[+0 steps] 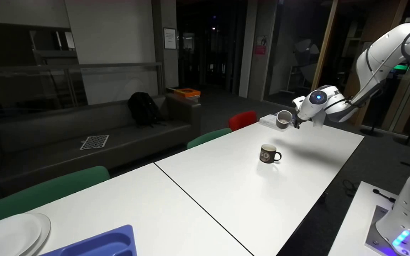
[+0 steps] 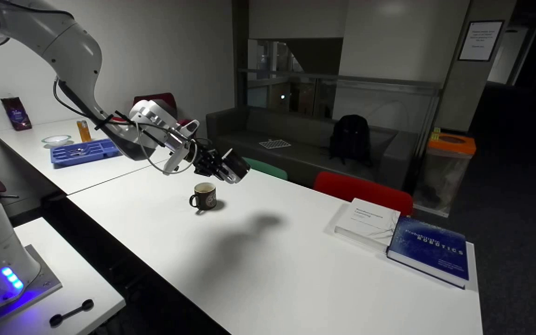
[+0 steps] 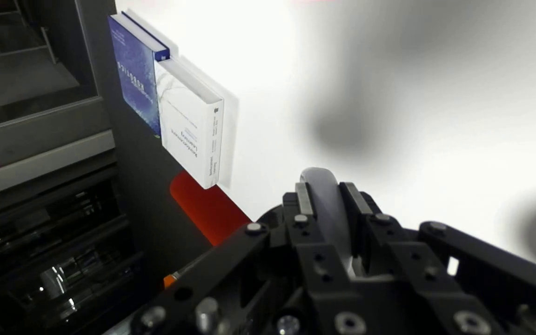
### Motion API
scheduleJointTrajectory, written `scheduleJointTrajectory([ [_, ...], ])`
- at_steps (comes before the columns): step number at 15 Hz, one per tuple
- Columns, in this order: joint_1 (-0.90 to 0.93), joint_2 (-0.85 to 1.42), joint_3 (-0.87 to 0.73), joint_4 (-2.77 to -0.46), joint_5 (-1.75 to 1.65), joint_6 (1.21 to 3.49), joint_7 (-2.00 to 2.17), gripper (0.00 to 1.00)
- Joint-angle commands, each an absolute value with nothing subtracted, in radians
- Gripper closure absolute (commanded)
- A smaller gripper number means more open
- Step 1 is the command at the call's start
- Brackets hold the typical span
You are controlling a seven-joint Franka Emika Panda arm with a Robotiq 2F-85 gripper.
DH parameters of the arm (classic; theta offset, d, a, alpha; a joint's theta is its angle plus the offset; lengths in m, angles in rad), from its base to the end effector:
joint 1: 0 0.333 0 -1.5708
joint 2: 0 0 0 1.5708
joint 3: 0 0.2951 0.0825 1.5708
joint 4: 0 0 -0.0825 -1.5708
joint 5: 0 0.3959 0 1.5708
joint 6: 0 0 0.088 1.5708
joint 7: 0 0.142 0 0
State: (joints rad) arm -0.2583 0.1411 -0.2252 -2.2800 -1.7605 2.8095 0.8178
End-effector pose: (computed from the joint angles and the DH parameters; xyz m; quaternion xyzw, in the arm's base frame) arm 0.5021 -0.2245 0.2443 0.8965 0.1576 0.1786 0.3735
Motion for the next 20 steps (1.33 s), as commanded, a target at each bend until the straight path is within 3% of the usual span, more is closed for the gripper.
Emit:
scheduleJointTrajectory([
  [1,-0.285,0.149,-0.243,-2.26,-1.65,2.884,0.693,0.95],
  [20,-0.368,0.246,-0.223,-2.304,-0.88,3.039,-0.006,0.95],
])
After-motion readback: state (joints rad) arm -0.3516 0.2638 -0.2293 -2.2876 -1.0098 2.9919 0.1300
